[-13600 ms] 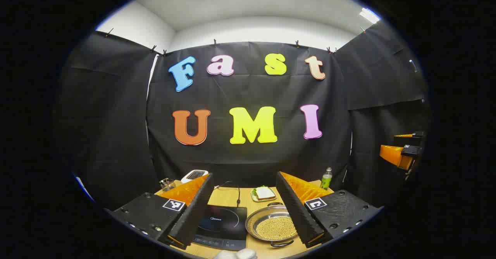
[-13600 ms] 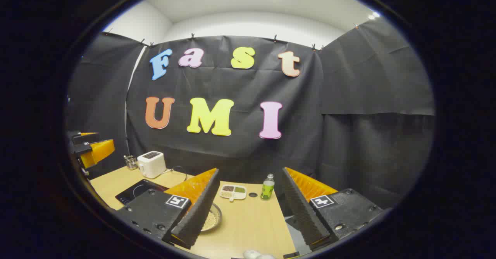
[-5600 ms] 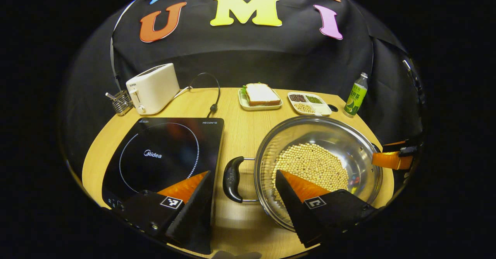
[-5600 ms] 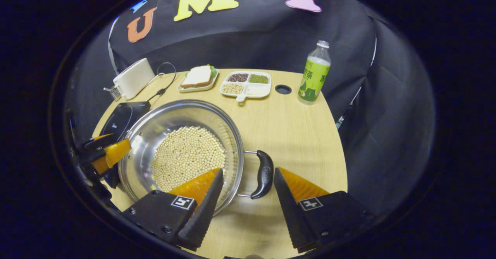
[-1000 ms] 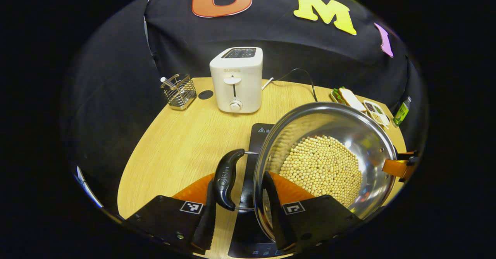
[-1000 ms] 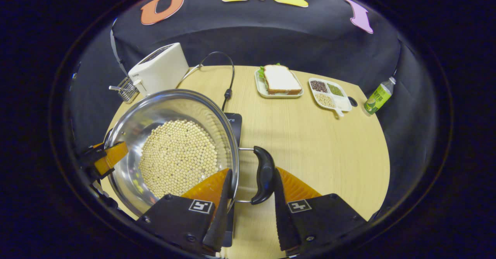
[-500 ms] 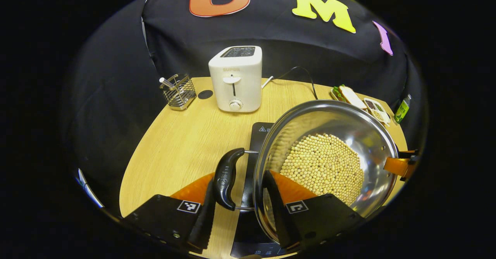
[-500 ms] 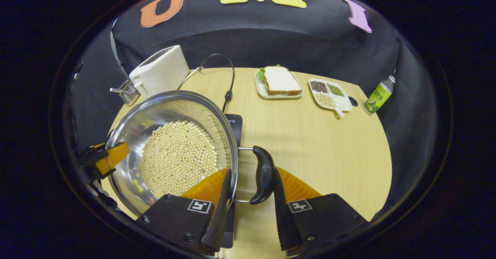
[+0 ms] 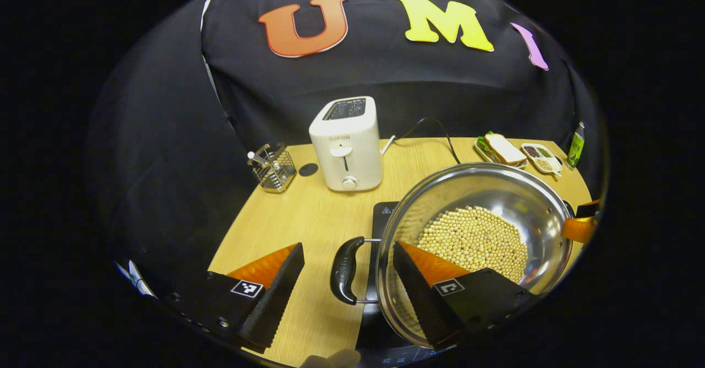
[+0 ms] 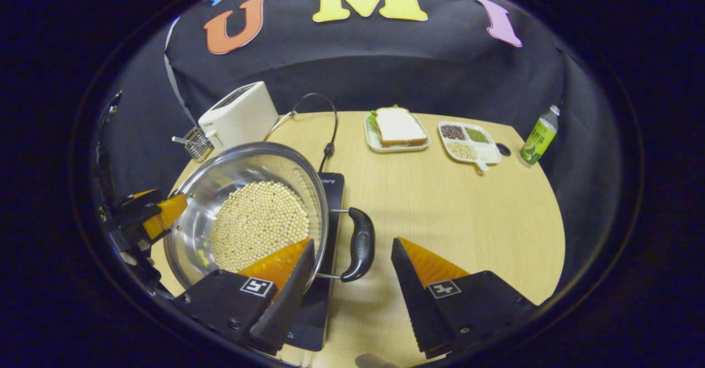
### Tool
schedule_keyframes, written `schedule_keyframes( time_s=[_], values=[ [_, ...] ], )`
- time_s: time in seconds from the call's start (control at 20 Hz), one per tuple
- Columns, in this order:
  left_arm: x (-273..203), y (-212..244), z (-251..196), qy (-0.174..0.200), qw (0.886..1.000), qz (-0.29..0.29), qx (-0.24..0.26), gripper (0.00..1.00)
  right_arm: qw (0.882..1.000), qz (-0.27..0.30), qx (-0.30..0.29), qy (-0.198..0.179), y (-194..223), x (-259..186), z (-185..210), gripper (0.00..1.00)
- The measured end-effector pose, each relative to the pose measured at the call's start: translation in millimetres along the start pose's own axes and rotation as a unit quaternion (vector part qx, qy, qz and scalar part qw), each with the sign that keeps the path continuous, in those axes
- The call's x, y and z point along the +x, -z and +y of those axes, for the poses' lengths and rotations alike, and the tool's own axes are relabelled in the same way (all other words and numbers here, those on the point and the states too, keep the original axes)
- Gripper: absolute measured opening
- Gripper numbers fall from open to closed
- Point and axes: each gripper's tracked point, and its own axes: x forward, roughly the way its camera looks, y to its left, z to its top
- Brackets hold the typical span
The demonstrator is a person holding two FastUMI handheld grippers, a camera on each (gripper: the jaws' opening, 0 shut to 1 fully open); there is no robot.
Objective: First push the handle of the pot to place it horizontally, then grasp the pot with both hands and set it on the induction cooktop.
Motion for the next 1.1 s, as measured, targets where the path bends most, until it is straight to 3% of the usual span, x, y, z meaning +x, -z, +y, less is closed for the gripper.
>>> schedule_keyframes(
  time_s=[0.3, 0.5, 0.6, 0.65, 0.8, 0.95, 1.1],
  values=[
    [-54.1, -31.3, -14.0, -0.022, 0.996, -0.081, 0.004, 0.96, 0.996, -0.077, -0.029, -0.022, -24.6, -50.0, -16.2, 0.86],
    [-126.0, -64.6, -67.1, 0.006, 0.985, -0.170, 0.016, 0.96, 0.988, -0.141, -0.051, -0.025, -42.0, -109.6, -41.5, 0.86],
    [-164.0, -78.3, -94.5, 0.015, 0.978, -0.205, 0.027, 0.96, 0.984, -0.168, -0.051, -0.025, -46.3, -143.3, -57.8, 0.90],
    [-179.6, -84.0, -112.4, 0.023, 0.975, -0.221, 0.024, 0.96, 0.982, -0.180, -0.052, -0.024, -48.7, -159.7, -67.6, 0.94],
    [-230.3, -103.3, -154.5, 0.048, 0.968, -0.248, 0.006, 0.96, 0.975, -0.218, -0.043, -0.013, -53.9, -211.9, -104.2, 0.94],
    [-280.0, -125.9, -183.7, 0.055, 0.960, -0.275, -0.017, 1.00, 0.963, -0.266, -0.038, -0.003, -65.7, -270.0, -143.4, 0.96],
    [-325.1, -147.7, -205.8, 0.050, 0.953, -0.296, -0.031, 0.96, 0.952, -0.303, -0.040, 0.009, -76.7, -322.8, -182.6, 1.00]
  ],
)
